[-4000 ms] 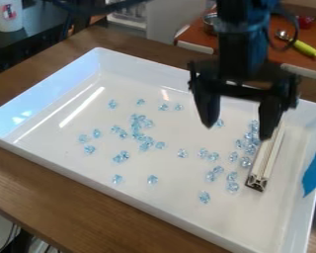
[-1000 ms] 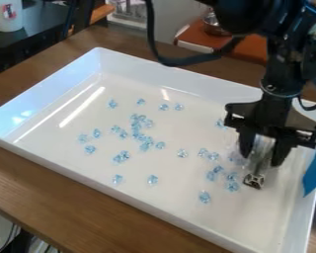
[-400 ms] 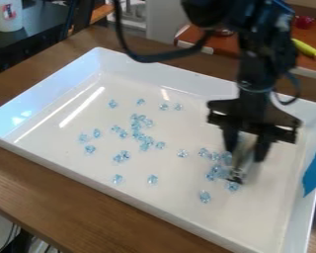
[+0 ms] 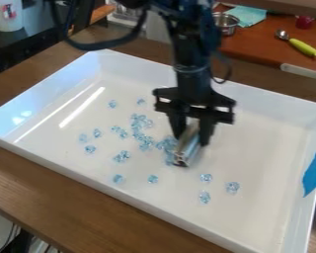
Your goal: Sweep into pile
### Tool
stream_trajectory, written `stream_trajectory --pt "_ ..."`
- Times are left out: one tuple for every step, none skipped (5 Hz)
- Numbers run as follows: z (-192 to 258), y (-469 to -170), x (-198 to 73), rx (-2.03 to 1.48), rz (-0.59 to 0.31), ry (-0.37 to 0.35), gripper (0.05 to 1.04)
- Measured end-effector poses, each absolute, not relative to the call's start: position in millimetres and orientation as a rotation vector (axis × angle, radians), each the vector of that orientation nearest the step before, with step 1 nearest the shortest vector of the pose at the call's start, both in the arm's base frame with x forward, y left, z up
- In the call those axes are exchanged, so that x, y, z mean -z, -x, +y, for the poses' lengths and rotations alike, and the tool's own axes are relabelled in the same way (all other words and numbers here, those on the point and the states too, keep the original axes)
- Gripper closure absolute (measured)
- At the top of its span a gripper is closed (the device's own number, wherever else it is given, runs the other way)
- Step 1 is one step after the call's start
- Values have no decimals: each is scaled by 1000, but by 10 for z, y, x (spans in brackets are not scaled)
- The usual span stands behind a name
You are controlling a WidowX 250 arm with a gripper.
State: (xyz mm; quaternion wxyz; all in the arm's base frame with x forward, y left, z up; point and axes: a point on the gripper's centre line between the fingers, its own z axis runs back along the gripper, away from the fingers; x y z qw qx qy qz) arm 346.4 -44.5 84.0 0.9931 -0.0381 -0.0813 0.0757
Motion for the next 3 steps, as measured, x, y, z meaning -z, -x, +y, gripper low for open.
stream_trajectory --pt "-161 -3417 -821 -148 -170 69 586" --pt "136 -3330 -801 -128 -186 62 587" --pt "512 -3173 -808 -143 -154 76 587"
